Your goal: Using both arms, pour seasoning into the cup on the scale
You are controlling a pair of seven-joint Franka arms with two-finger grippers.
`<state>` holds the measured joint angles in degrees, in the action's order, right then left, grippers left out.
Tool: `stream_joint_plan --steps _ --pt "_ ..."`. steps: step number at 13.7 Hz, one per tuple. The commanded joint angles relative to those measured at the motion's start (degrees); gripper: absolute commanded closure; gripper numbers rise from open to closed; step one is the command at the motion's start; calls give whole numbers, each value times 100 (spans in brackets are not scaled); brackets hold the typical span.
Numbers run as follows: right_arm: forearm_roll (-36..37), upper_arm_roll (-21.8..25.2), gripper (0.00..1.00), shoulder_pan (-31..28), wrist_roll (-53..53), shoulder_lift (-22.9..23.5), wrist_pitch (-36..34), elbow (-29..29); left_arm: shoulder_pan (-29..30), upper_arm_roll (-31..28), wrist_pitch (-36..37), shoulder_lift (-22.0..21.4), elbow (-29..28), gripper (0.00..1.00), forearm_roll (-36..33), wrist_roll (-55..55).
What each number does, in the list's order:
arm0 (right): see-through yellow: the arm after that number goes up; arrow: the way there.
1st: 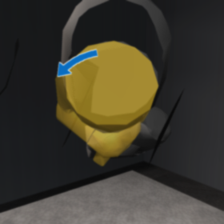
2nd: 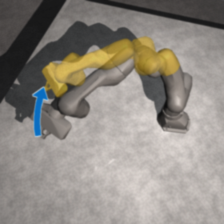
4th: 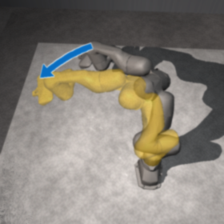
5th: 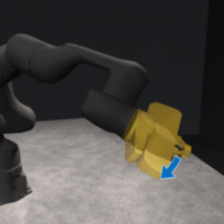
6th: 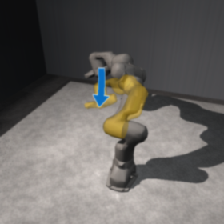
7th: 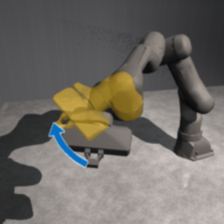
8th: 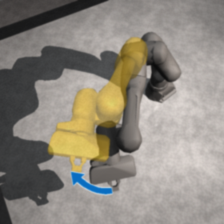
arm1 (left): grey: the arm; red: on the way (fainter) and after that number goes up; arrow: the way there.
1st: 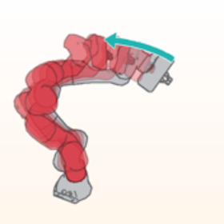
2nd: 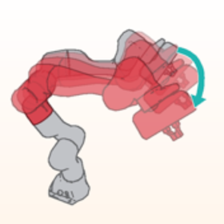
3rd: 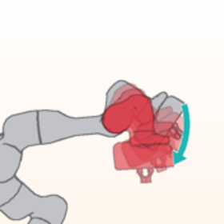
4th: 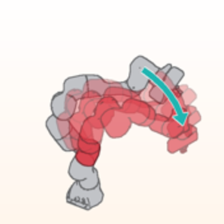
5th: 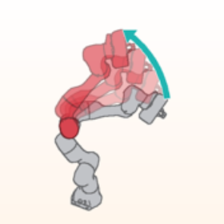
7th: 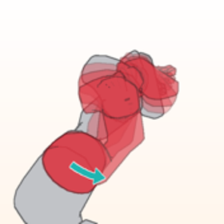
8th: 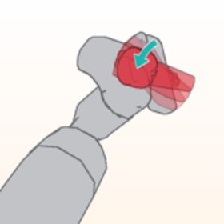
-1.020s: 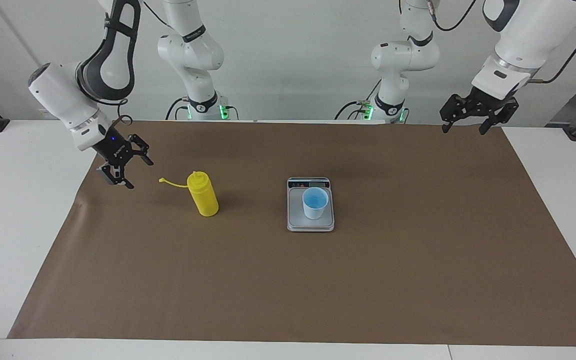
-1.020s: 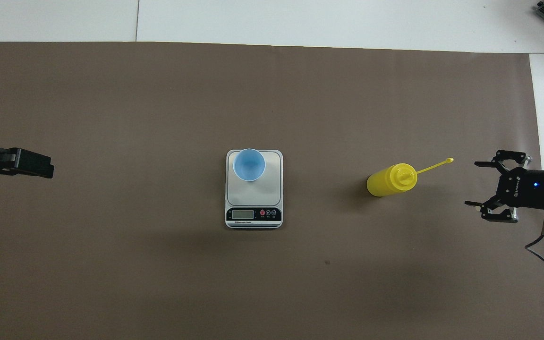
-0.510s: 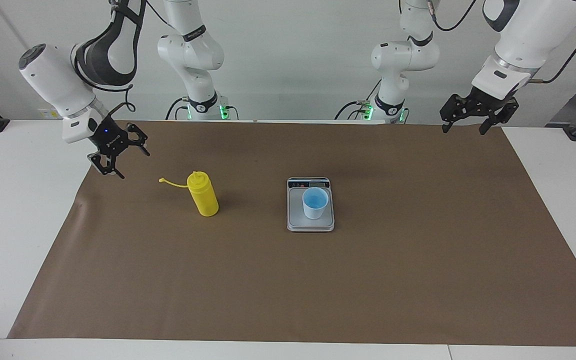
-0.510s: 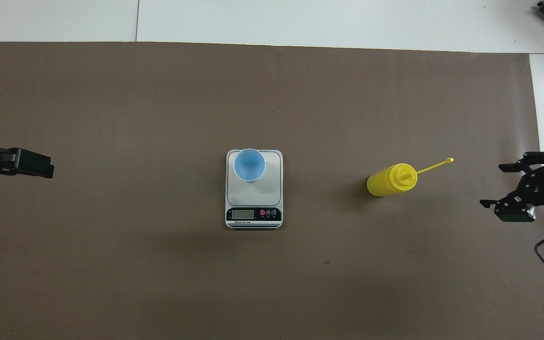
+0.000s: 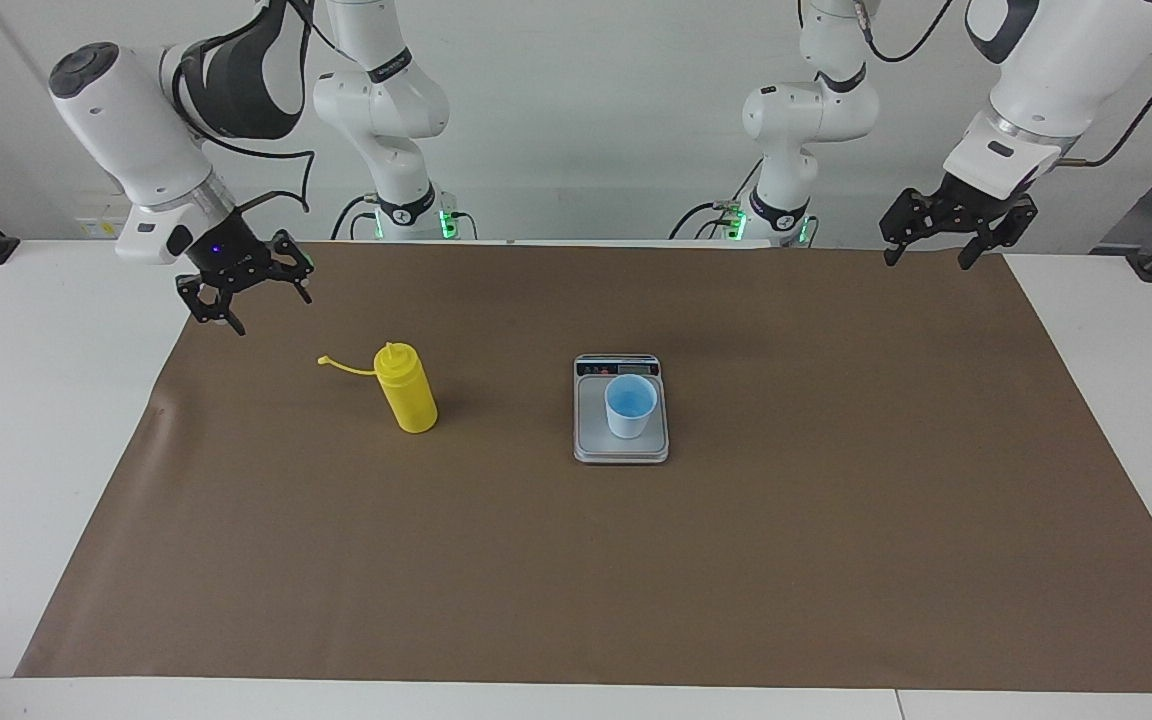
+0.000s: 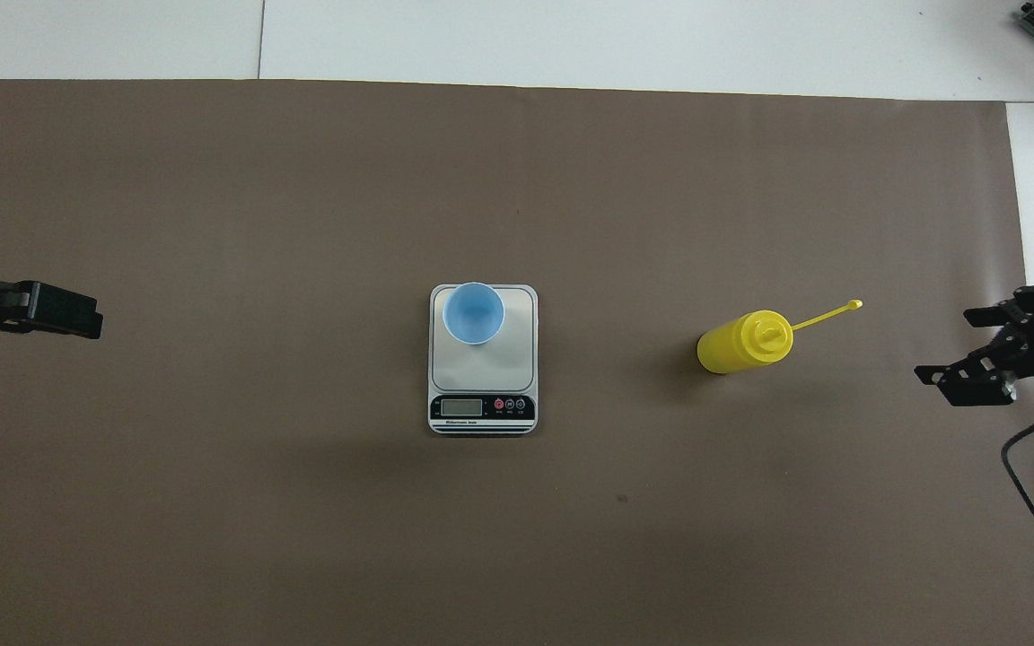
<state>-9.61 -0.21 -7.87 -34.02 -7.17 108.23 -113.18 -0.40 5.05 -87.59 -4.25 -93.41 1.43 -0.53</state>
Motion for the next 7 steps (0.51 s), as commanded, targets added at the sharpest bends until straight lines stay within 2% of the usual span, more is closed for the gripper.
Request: stream_joint_plan --steps 1,4,7 --pt "222 -31 0 84 1148 57 -127 234 66 31 14 -147 -151 0 -81 -87" --pt "476 -207 0 119 2493 110 -153 479 66 31 14 -147 -151 0 -81 -87" --pt "881 -207 0 303 3311 233 -276 884 66 31 14 -147 -151 0 -81 -88"
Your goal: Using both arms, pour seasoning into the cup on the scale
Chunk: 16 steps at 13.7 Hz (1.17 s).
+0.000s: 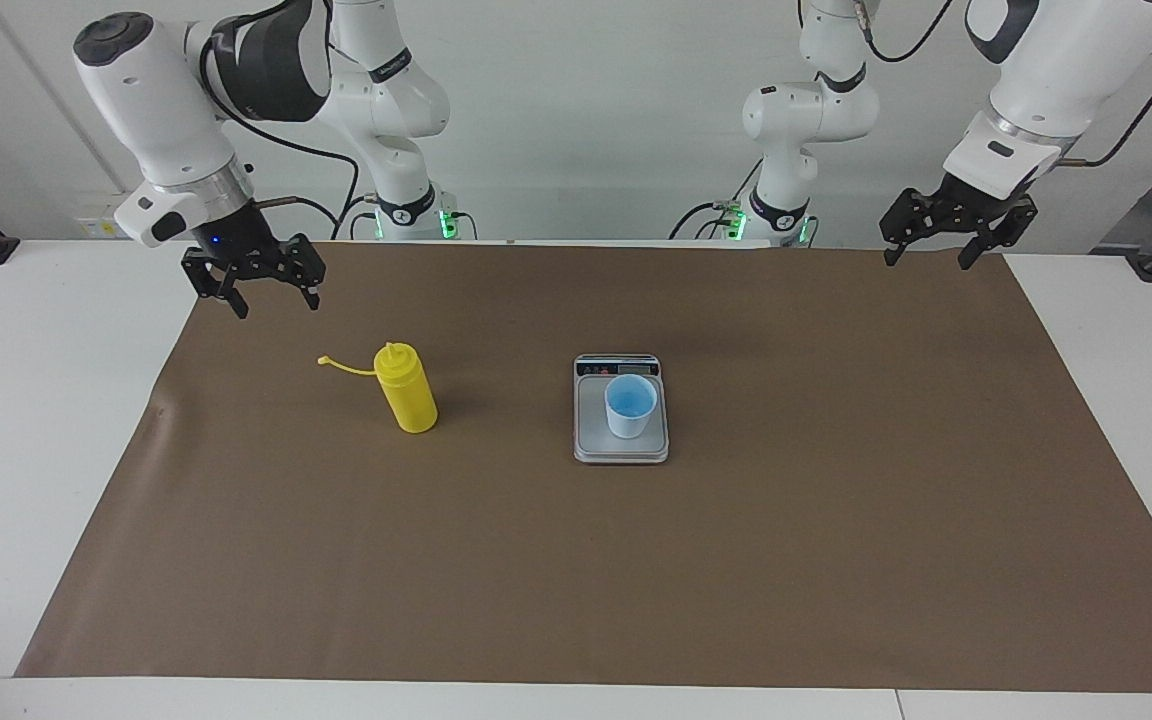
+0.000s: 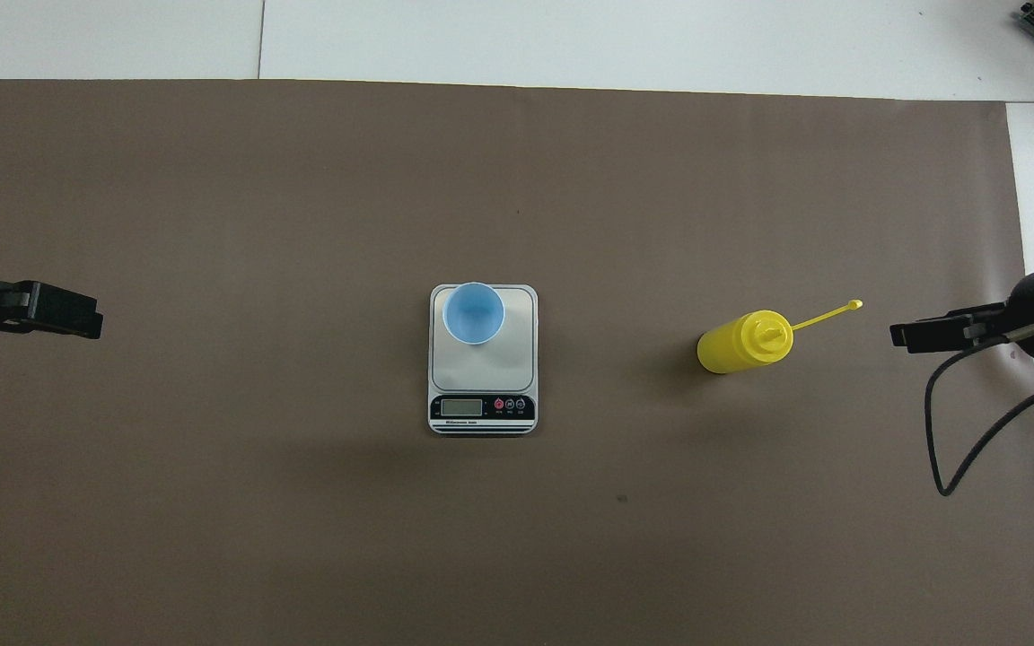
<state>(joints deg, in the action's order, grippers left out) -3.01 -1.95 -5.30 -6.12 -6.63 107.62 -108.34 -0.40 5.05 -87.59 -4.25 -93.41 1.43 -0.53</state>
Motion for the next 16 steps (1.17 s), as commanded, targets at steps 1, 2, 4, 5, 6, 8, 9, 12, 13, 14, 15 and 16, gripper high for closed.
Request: stream_joint_plan --steps 1,2,4,5,6,8,9,12,13,14,15,16 --pt "221 -34 0 46 742 197 -250 480 66 31 14 -147 -151 0 -81 -87" --pt "221 -34 0 38 848 206 -285 533 66 31 14 -147 -151 0 -81 -87" --pt "221 -34 0 46 963 267 -582 830 66 31 14 -147 -151 0 -81 -87" --pt "230 -34 0 46 1051 398 -758 1076 66 31 14 -147 -151 0 -81 -87" --pt "222 -34 0 46 1165 469 -934 1305 66 31 14 -147 -151 0 -81 -87" --pt "221 -42 0 73 1454 670 -1347 1779 66 31 14 -147 -151 0 -81 -87" --pt "221 -103 0 125 1551 706 -1410 1869 66 31 14 -147 -151 0 -81 -87" --pt "169 -130 0 240 1815 715 -1428 1905 66 31 14 -147 -151 0 -81 -87" --pt "125 -174 0 231 1903 715 -1428 1835 66 31 14 -147 -151 0 -81 -87" --pt "116 -174 0 231 1887 663 -1463 1739 66 31 14 -147 -151 0 -81 -87" --pt "116 -183 0 240 1904 645 -1559 1720 66 31 14 -147 -151 0 -81 -96" --pt "125 -218 0 257 1904 628 -1560 1685 66 31 14 -147 -151 0 -81 -88"
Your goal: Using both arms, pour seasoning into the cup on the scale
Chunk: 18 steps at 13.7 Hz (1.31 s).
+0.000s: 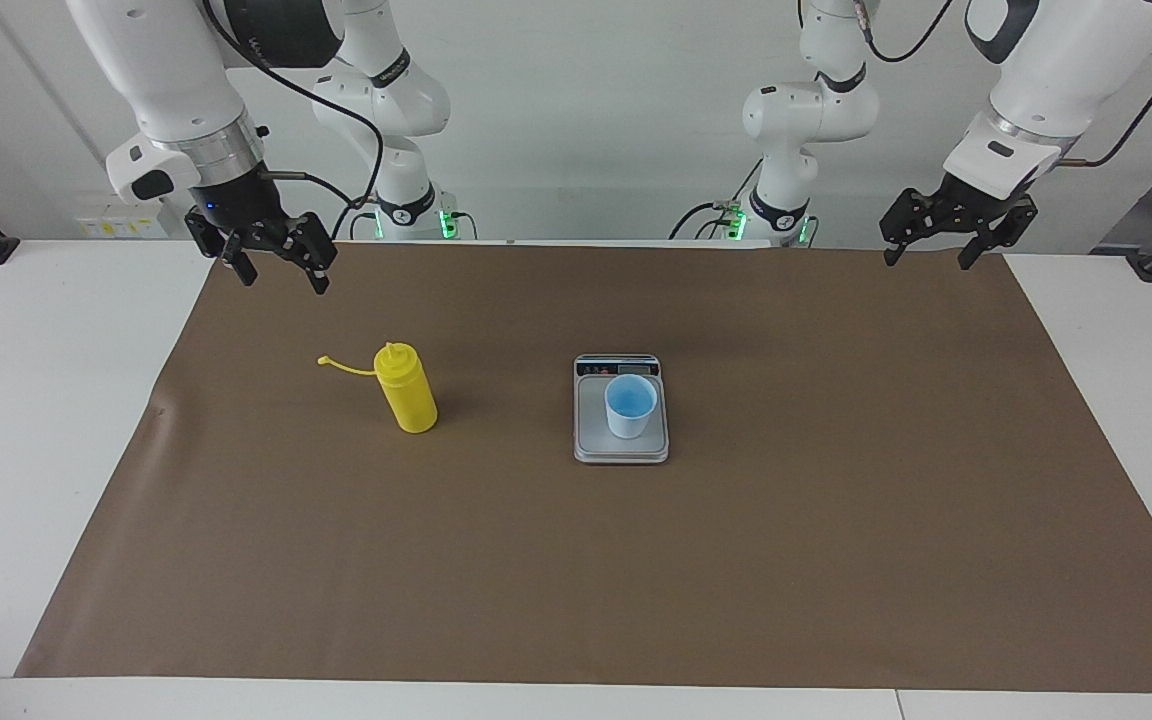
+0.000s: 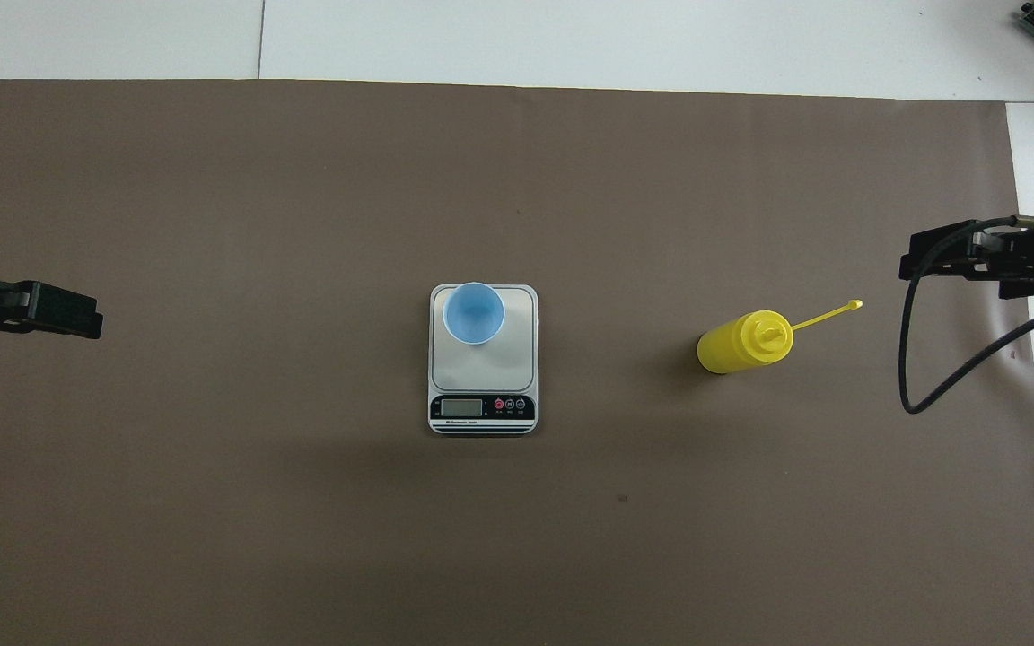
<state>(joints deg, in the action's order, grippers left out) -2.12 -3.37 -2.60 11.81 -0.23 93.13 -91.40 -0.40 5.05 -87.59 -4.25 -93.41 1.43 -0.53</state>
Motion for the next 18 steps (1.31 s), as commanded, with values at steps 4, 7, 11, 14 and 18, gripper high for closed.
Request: stream_joint_plan --steps 4,7,11,14,18 --pt "72 -94 0 58 129 -83 -102 -141 66 31 14 -147 -151 0 -81 -87" --pt "72 -94 0 58 129 -83 -102 -150 66 31 14 -147 -151 0 -81 -87" --pt "238 -94 0 128 59 -109 -84 -220 66 31 14 -147 -151 0 -81 -87" --pt "344 -103 0 225 58 -144 -67 -246 66 31 14 -147 -151 0 -81 -87" --pt "344 -102 0 225 58 -144 -40 -273 66 31 14 -147 -151 0 -81 -87"
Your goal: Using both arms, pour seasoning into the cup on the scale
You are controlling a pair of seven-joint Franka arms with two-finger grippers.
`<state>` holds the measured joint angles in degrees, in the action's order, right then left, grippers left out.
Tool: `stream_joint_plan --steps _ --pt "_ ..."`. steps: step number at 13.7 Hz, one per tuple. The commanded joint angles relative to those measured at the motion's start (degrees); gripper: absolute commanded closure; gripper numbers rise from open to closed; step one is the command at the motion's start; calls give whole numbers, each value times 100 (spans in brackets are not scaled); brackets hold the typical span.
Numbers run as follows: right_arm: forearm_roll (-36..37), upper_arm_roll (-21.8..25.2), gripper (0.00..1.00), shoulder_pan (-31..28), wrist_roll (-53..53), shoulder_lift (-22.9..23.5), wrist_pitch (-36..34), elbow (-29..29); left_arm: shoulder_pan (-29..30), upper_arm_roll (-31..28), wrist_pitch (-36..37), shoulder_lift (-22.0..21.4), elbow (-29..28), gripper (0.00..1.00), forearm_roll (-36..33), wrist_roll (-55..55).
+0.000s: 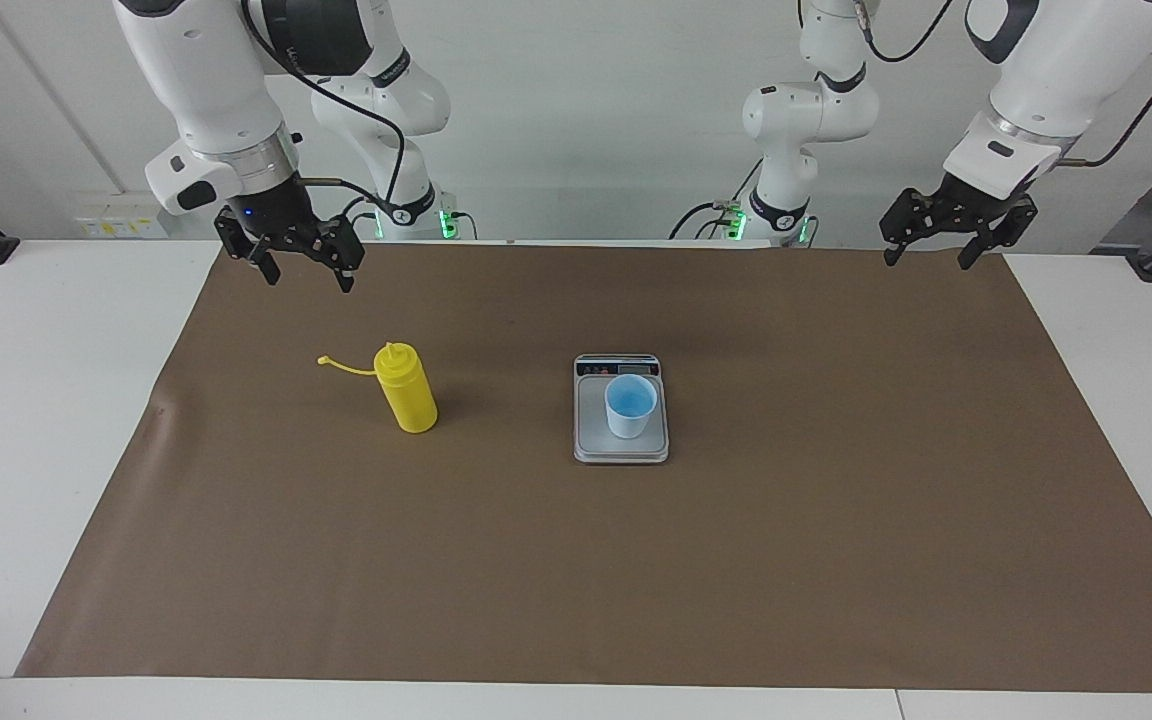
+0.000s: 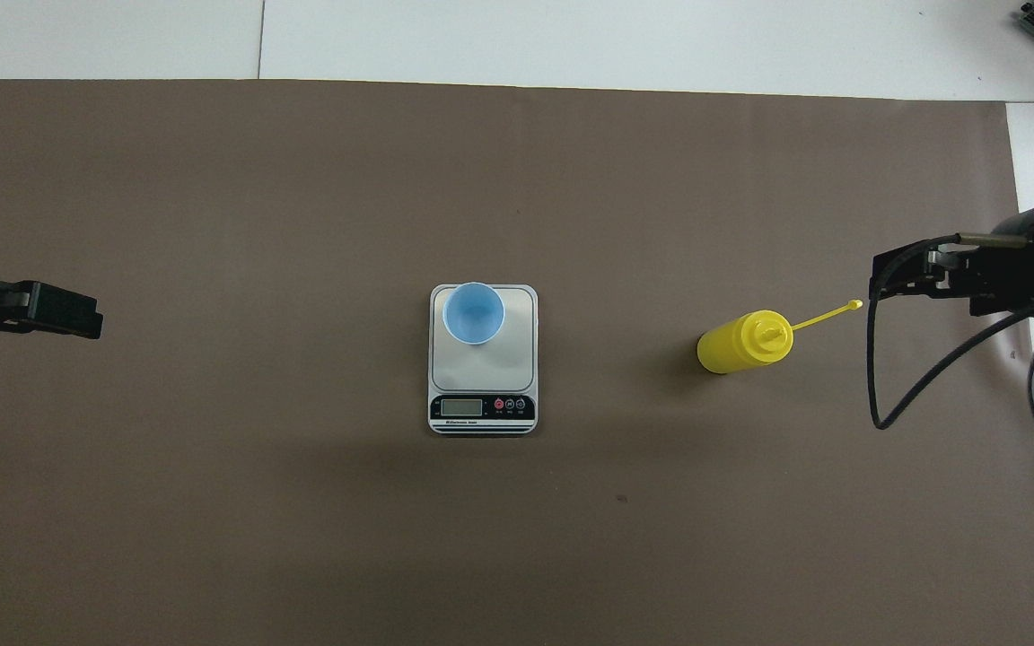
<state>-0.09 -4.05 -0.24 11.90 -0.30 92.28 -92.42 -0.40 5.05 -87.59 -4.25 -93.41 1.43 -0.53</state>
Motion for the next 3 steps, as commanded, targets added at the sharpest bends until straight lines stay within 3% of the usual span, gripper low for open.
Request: stream_joint_plan --steps 1,3 --pt "141 -26 0 -12 49 -146 44 -188 66 31 14 -146 -151 0 -81 -87" --pt "141 -34 0 -12 49 -146 44 -189 66 31 14 -146 -151 0 -81 -87"
